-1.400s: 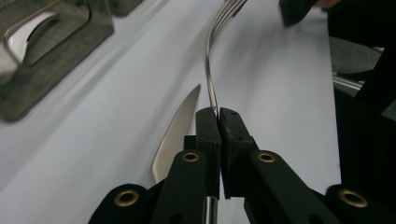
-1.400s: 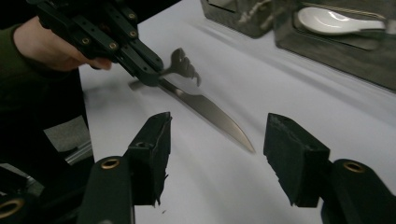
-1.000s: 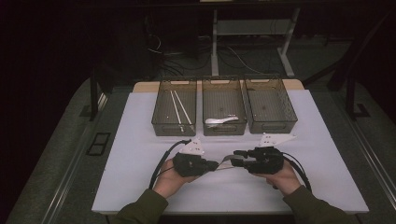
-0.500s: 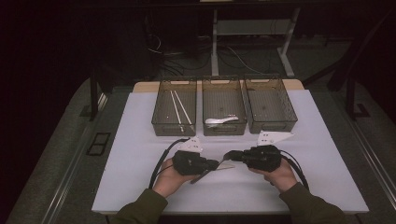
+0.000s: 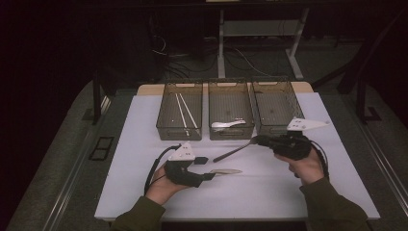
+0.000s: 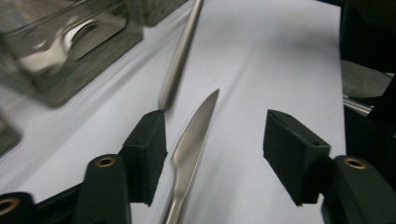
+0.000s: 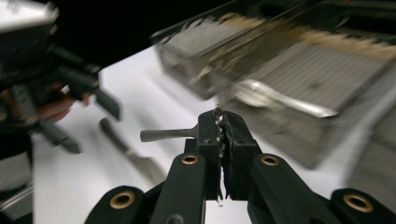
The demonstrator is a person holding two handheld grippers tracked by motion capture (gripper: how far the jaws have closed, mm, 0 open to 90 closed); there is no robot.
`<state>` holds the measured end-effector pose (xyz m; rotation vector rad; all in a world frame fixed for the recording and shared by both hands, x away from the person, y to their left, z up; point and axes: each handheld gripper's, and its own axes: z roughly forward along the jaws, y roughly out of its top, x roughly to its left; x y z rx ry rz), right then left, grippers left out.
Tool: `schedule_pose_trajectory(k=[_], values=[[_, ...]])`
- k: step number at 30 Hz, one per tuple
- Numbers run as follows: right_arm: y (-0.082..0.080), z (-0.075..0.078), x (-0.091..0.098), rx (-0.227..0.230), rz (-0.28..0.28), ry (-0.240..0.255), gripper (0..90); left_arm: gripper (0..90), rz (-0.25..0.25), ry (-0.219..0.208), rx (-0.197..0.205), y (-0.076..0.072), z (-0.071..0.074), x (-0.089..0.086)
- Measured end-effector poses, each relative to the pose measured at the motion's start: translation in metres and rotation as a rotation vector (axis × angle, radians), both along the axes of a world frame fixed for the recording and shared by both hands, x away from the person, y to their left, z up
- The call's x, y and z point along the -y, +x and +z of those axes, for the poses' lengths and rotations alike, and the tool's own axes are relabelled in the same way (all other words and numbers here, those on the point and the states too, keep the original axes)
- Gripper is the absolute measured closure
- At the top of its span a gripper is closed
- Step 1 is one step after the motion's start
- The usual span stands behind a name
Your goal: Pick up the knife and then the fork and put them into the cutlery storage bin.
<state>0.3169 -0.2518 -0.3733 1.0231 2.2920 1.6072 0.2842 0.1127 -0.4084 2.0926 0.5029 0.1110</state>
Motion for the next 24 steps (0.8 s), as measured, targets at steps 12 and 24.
schedule_pose_trajectory(k=[12,24], values=[[0.028,0.032,0.073,0.024,-0.215,0.003,86.6,23.7,0.098,-0.016,0.001,-0.005,-0.005,-0.036],[0.060,0.051,0.124,-0.014,-0.384,-0.053,86.6,3.0,0.135,0.012,-0.005,-0.004,-0.016,-0.046]])
